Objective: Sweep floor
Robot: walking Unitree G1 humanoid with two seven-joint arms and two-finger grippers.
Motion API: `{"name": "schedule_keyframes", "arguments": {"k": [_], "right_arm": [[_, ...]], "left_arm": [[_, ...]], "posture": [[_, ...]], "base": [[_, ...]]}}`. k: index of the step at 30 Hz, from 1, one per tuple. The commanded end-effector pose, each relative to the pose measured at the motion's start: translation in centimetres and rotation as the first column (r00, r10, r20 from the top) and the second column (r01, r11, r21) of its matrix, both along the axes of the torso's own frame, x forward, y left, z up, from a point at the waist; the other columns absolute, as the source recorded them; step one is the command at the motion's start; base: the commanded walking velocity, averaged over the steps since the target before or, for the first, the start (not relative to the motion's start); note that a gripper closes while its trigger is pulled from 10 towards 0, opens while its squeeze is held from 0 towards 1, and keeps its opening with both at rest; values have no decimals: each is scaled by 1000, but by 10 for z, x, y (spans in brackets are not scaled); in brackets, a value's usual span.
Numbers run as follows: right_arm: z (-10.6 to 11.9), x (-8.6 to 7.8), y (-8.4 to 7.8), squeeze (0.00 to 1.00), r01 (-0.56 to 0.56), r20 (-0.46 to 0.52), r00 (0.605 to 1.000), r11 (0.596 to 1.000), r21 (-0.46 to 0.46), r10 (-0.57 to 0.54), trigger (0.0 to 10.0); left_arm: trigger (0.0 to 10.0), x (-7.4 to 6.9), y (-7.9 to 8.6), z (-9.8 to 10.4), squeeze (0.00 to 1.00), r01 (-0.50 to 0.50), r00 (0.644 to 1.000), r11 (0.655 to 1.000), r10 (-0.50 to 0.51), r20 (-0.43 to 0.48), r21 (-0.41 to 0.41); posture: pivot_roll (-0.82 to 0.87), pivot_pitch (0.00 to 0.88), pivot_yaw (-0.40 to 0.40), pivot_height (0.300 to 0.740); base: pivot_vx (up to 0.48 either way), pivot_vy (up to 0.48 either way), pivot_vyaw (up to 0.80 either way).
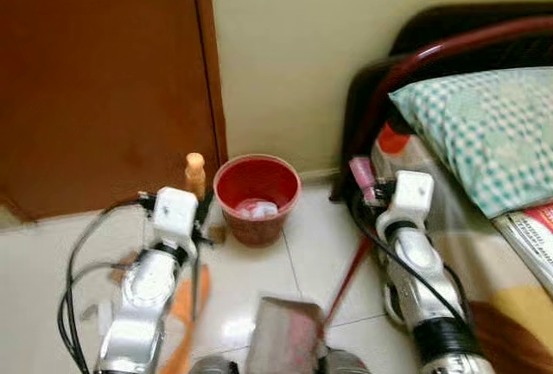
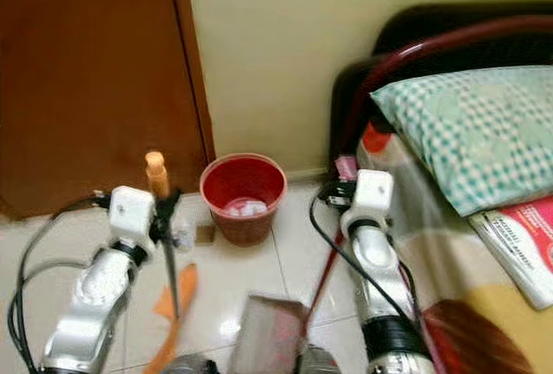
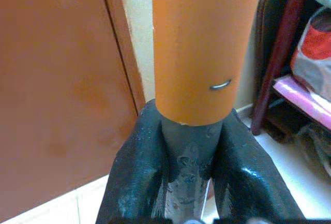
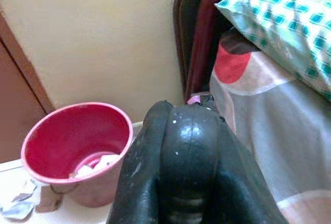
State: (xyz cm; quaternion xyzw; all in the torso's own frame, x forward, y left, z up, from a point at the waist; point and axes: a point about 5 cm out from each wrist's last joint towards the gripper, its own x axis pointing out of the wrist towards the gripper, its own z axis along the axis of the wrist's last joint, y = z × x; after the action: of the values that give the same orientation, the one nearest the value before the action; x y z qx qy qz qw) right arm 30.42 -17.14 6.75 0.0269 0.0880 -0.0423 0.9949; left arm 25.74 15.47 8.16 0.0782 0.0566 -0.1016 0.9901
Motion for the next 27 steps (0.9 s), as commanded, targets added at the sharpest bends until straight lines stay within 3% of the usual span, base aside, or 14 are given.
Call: {"name": "schedule_keyframes", "arguments": {"k": [1, 14, 24, 26, 27], "right_arm": [[4, 3, 6, 0, -9, 19, 1000, 1000, -1, 9, 10000], [4, 4, 7, 0, -8, 18, 1000, 1000, -4, 8, 10000], [3, 6, 7, 0, -5, 12, 1000, 1000, -13, 5, 10000], [3, 6, 8, 0, -4, 10, 1000, 1000, -16, 4, 10000], [3, 7, 8, 0, -4, 9, 1000, 1000, -21, 4, 10000]], "left_arm": [[10000, 0, 4, 4, 0, -4, 1000, 1000, 4, 15, 12], [10000, 2, 2, 5, 0, 4, 1000, 1000, -4, 21, 12], [10000, 4, -3, 7, 0, 19, 999, 1000, -20, 31, 14], [10000, 5, -6, 8, 0, 36, 999, 999, -37, 38, 17], [10000, 7, -15, 11, 0, 95, 994, 995, -97, 48, 33]], "posture": [[18, 93, -24, 740], [21, 90, -20, 740], [23, 89, -20, 740], [23, 90, -21, 740], [23, 90, -21, 740]], "base": [[0, 368, -419], [0, 355, -158], [0, 0, 0], [0, 0, 0], [0, 0, 0]]}}
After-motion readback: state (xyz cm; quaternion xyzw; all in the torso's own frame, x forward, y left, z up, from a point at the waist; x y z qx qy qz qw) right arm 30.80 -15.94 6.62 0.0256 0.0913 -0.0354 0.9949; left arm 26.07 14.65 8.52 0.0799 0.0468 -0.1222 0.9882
